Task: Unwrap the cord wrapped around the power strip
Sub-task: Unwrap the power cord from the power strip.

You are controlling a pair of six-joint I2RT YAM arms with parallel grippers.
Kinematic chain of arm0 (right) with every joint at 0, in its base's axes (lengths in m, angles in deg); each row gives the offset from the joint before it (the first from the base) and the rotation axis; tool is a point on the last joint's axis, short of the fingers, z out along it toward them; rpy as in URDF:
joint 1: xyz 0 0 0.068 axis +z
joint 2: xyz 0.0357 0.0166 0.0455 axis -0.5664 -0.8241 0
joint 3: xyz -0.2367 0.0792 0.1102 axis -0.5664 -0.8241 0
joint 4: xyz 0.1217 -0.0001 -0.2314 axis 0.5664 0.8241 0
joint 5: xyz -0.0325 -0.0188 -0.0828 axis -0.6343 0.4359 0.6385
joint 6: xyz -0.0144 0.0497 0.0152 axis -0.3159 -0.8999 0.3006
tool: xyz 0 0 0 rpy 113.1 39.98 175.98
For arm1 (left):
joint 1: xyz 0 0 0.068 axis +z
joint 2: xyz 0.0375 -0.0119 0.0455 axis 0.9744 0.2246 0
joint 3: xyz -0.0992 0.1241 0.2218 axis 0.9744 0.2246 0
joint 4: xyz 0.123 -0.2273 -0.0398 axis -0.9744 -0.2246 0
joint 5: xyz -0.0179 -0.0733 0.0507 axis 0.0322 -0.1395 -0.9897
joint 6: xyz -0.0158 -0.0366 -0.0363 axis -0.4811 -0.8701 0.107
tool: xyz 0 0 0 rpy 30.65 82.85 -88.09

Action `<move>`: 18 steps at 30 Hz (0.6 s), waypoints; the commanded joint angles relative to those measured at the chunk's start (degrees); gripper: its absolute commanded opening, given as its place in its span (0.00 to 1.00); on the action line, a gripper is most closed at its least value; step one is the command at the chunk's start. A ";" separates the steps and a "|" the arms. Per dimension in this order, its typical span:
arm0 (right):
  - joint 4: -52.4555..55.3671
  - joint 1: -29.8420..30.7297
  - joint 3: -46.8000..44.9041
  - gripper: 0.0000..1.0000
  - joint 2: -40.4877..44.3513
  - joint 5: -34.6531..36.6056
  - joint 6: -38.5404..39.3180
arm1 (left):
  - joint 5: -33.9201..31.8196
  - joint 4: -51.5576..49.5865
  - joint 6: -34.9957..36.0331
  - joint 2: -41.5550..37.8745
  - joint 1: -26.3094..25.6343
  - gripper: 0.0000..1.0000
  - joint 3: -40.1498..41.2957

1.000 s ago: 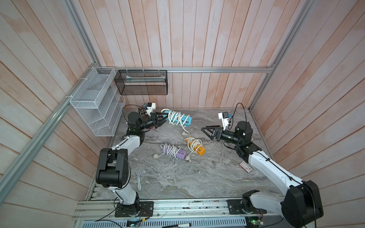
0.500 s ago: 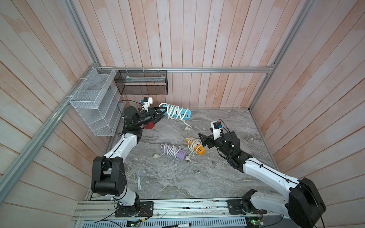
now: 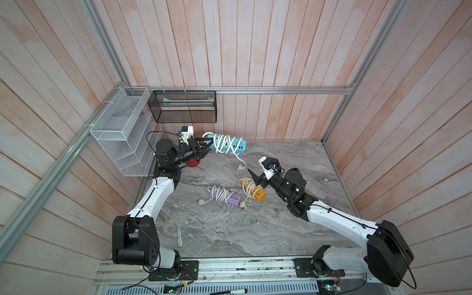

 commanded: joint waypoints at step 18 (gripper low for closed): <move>-4.72 1.98 8.46 0.65 -13.12 -4.22 3.12 | -3.40 3.35 -1.66 -3.60 -1.42 0.00 0.91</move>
